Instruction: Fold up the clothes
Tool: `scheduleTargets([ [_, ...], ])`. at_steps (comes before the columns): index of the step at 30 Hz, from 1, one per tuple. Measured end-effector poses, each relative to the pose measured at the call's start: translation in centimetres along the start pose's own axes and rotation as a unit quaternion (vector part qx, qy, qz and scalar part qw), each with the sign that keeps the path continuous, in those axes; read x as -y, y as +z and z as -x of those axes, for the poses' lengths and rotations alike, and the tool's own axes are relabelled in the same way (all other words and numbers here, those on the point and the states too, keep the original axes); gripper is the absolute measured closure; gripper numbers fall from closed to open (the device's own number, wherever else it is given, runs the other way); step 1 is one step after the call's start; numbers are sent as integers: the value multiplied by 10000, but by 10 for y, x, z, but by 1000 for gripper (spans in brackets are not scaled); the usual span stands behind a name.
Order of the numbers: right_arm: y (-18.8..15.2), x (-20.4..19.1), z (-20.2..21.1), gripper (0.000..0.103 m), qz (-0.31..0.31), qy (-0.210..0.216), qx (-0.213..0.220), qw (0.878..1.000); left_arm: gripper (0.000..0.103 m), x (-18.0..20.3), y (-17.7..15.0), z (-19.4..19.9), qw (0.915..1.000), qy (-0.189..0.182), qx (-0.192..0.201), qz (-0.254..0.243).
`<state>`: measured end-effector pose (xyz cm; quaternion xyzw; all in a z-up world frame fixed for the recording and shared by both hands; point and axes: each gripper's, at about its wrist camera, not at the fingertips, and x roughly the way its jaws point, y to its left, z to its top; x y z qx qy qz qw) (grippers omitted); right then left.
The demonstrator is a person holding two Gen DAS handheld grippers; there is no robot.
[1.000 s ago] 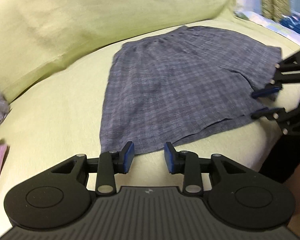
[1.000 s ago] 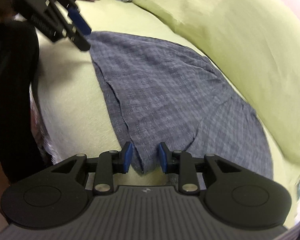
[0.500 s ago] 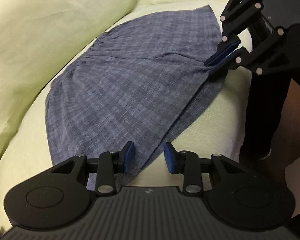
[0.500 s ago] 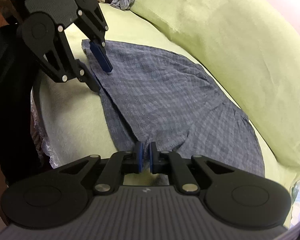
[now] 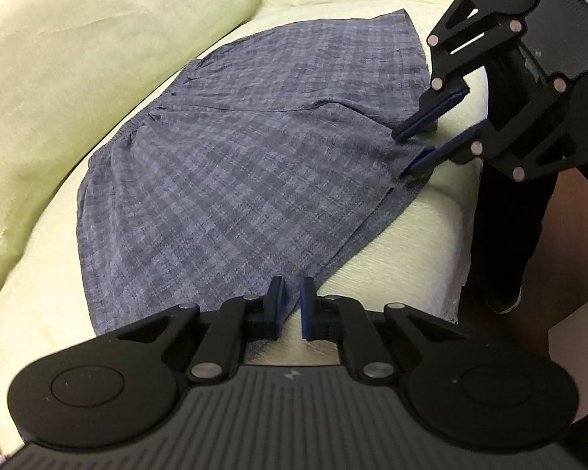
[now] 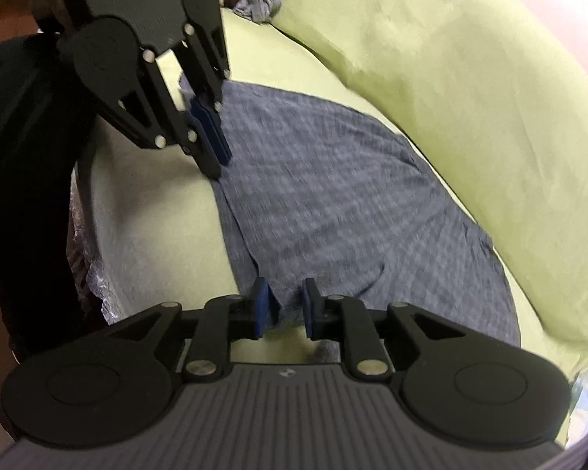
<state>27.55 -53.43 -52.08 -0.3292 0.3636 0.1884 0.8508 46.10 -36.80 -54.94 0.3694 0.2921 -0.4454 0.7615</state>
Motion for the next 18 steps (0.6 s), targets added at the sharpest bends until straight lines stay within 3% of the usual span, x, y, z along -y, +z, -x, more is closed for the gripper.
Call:
scheduleTargets([
  [6, 3, -18, -5, 89, 772, -159, 82, 9969, 100, -6, -2, 3, 9998, -6, 66, 201],
  [18, 2, -20, -18, 81, 1335, -179, -129, 9908, 100, -15, -7, 2, 9991, 43, 52, 425],
])
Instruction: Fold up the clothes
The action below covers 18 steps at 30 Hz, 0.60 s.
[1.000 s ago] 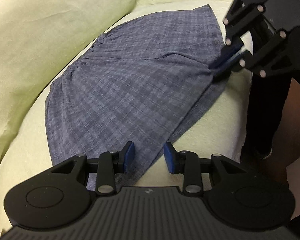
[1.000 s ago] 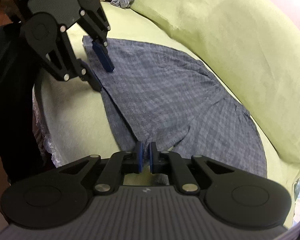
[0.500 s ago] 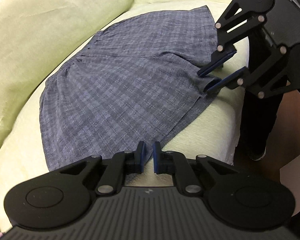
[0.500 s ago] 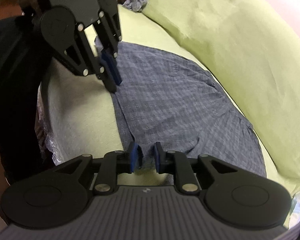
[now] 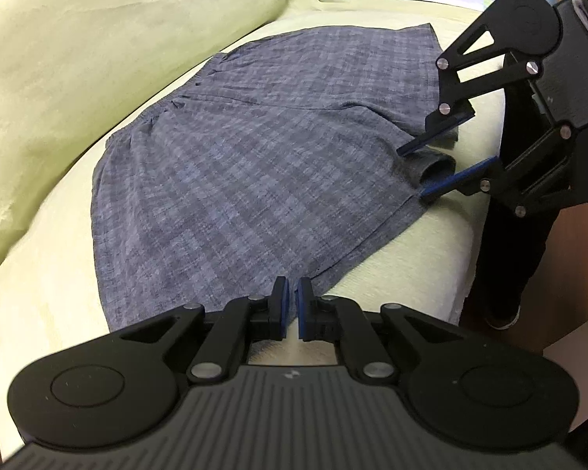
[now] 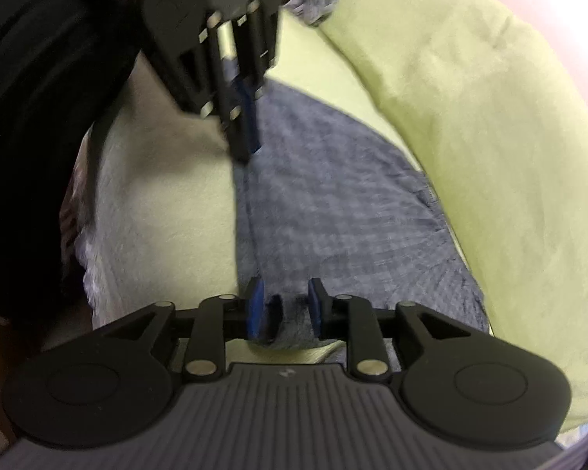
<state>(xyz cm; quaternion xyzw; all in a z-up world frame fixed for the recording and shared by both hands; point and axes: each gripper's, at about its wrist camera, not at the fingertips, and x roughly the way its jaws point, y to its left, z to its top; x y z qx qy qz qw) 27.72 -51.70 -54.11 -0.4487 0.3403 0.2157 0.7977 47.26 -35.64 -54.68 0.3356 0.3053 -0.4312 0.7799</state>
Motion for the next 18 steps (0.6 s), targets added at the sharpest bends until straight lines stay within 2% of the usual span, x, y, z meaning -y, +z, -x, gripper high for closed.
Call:
scheduleTargets([
  [7, -9, 2, 4, 86, 135, -161, 45, 9998, 100, -1, 0, -1, 10000, -13, -20, 21],
  [10, -11, 2, 4, 101, 138, -138, 41, 9998, 100, -1, -1, 0, 10000, -9, -13, 30],
  [18, -27, 4, 17, 101, -196, 107, 118, 9997, 100, -4, 0, -3, 10000, -50, -25, 46],
])
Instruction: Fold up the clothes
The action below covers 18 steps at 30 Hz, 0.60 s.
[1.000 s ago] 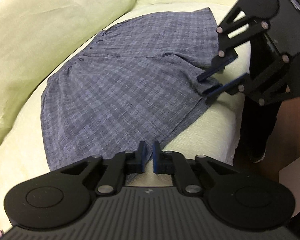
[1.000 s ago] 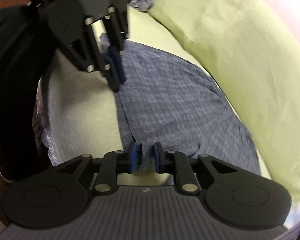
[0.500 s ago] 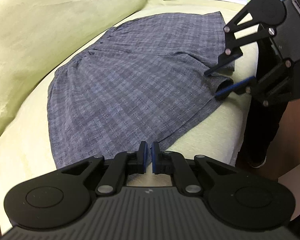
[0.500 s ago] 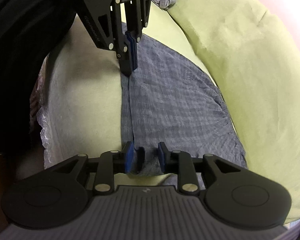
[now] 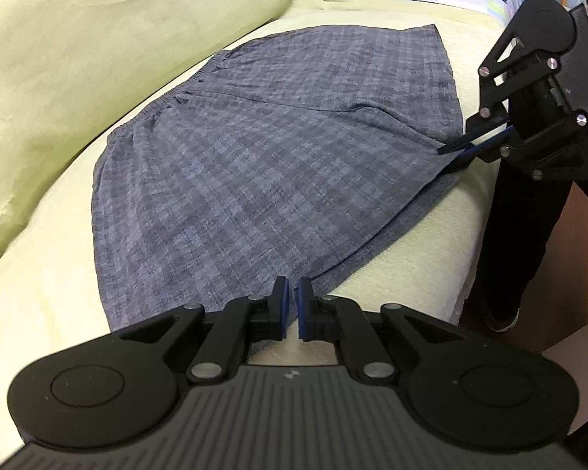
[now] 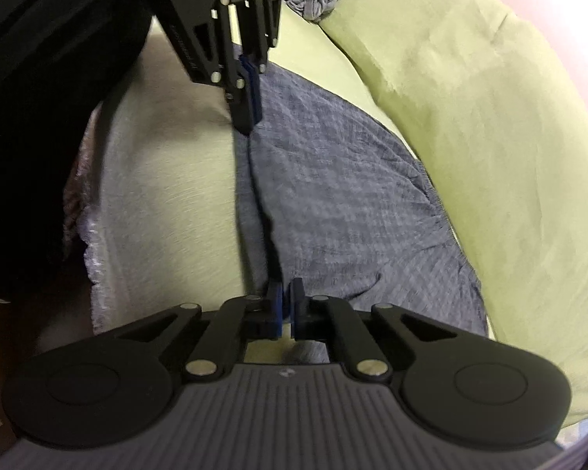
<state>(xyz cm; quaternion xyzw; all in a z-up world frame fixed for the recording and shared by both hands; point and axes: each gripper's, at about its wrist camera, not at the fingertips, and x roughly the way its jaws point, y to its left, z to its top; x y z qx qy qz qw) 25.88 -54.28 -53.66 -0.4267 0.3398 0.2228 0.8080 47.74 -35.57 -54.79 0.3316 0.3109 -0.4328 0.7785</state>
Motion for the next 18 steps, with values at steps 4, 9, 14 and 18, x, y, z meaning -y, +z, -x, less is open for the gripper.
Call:
scheduleTargets([
  [4, 2, -2, 2, 101, -88, 77, 23, 9999, 100, -2, -1, 0, 10000, 1, 4, 20],
  [9, 3, -9, 3, 100, 74, 100, 1, 9999, 100, -4, -2, 0, 10000, 26, -13, 6],
  [14, 2, -9, 4, 100, 36, 111, -44, 9999, 99, -8, -3, 7, 9997, -154, 57, 158],
  [18, -1, -11, 3, 100, -18, 170, -86, 9998, 96, -14, -10, 15, 9996, -64, 58, 252],
])
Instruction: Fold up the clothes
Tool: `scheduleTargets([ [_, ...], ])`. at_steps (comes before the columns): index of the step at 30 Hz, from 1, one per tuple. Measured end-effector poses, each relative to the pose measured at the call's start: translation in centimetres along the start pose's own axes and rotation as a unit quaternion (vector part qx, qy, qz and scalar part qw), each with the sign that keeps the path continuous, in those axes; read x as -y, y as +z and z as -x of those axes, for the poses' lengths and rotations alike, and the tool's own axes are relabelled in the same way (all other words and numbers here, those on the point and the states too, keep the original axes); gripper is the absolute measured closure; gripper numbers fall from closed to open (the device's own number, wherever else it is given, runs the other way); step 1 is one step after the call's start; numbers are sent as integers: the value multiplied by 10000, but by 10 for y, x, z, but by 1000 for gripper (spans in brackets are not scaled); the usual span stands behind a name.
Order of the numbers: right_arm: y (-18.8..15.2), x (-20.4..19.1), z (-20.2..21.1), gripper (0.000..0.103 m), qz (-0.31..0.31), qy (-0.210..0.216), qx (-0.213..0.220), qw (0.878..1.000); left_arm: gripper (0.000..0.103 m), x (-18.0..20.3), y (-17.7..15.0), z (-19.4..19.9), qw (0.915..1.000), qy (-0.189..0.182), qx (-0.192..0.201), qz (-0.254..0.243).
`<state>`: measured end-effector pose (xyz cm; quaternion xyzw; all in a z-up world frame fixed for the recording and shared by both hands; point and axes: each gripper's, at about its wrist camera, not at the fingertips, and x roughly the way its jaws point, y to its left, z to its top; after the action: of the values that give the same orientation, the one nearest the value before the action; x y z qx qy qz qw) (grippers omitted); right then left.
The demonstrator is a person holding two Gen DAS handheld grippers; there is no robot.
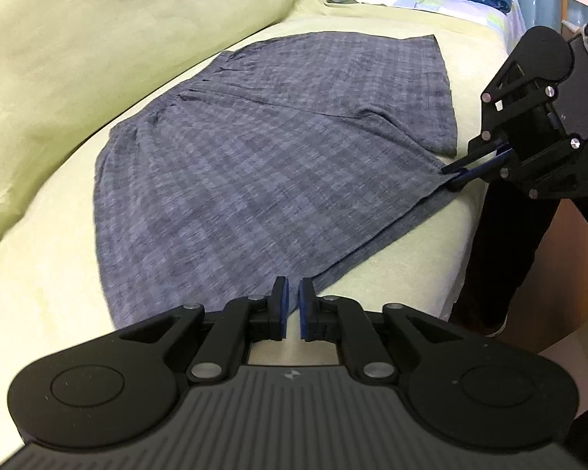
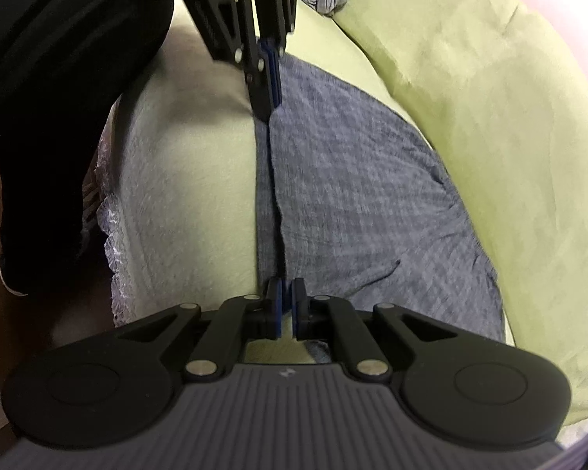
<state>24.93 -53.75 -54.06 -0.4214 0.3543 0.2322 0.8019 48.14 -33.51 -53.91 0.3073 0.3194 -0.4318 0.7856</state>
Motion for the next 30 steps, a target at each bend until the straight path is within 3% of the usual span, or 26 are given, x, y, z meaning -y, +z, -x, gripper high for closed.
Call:
scheduleTargets([
  [5, 1, 4, -1, 100, -131, 112, -4, 9999, 95, -15, -11, 11, 9995, 255, -32, 195],
  [11, 2, 6, 1, 100, -209, 208, 5, 9996, 93, -54, -29, 21, 9927, 769, -106, 920],
  [17, 2, 6, 0, 100, -199, 226, -16, 9995, 61, -74, -38, 18, 9841, 868, -140, 1543],
  [19, 3, 6, 0, 100, -189, 227, -21, 9996, 60, -78, -39, 15, 9825, 808, -118, 1676],
  [20, 3, 6, 0, 100, -185, 228, -23, 9996, 61, -79, -40, 14, 9818, 769, -103, 1736],
  [21, 3, 6, -1, 100, -193, 232, -22, 9995, 71, -81, -40, 11, 9811, 688, -101, 1806],
  [22, 2, 7, -1, 100, -215, 241, -22, 9995, 101, -82, -41, 9, 9804, 601, -88, 1876],
  [30, 1, 8, -2, 100, -261, 256, -6, 9993, 103, -110, -46, 5, 9643, 714, 77, 2551],
])
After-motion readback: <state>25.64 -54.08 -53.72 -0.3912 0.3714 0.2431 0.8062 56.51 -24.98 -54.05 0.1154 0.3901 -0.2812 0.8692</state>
